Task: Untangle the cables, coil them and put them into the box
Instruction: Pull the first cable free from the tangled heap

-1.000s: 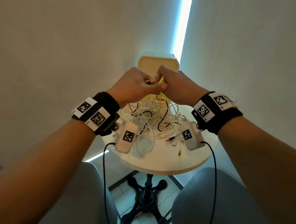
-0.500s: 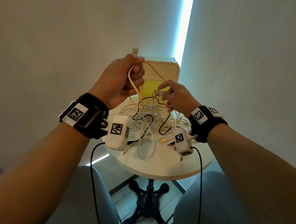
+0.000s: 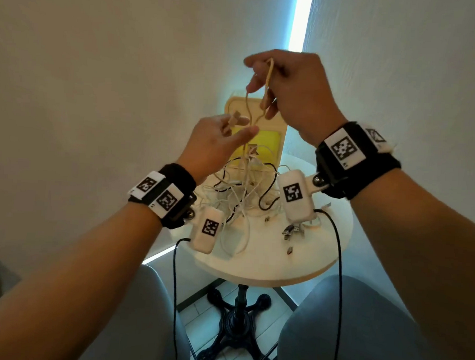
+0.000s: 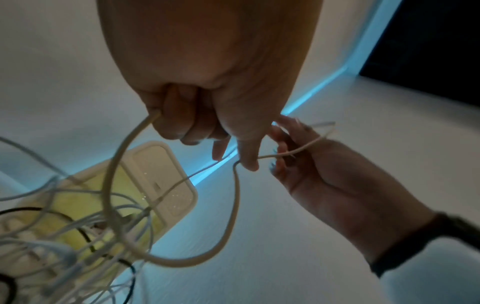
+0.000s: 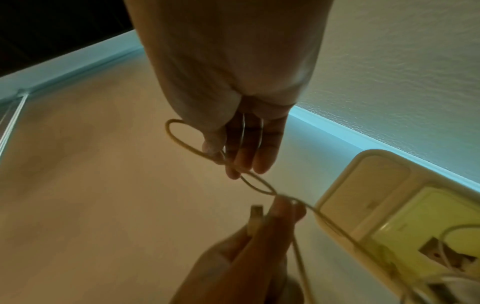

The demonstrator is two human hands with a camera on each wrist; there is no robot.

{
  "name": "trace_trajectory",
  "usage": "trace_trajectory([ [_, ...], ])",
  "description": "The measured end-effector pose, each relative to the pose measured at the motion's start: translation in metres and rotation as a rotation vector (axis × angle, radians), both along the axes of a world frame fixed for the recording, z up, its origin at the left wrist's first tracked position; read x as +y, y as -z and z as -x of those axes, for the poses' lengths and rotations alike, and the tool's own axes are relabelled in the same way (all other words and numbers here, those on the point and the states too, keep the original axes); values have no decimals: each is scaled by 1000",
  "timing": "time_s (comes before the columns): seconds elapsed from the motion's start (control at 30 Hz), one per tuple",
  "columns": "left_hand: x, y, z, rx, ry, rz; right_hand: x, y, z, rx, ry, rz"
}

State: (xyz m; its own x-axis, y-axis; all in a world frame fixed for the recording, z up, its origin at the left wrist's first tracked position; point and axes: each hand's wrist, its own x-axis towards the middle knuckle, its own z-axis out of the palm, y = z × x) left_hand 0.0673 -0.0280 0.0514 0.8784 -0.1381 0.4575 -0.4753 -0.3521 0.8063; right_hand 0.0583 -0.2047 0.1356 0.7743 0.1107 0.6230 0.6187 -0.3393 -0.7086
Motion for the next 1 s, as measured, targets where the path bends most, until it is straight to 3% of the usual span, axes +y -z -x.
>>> trace_trajectory([
  [0.33,-17,-11,-28,-96,-152,-72,0,31,8,49,-61,35],
  [0.43,-18,-5,-27,-147,-63,-121,0,33,4,38,33,-10],
  [0.57,-10,-5,-20,-82,59,-82,-6,33,-1,39,210,-67],
  [0.7,9,-20,5,74,239,9,-10,45,13,238,-18,42],
  [0.8,22,-25,24,143,316,-16,-9,57,27,442,-247,5],
  [0.9,35,-18,31,223,299,-51,-7,70,36,636,-429,-32],
  [1.0,50,-3,33,337,269,-108,-1,91,45,723,-474,143],
])
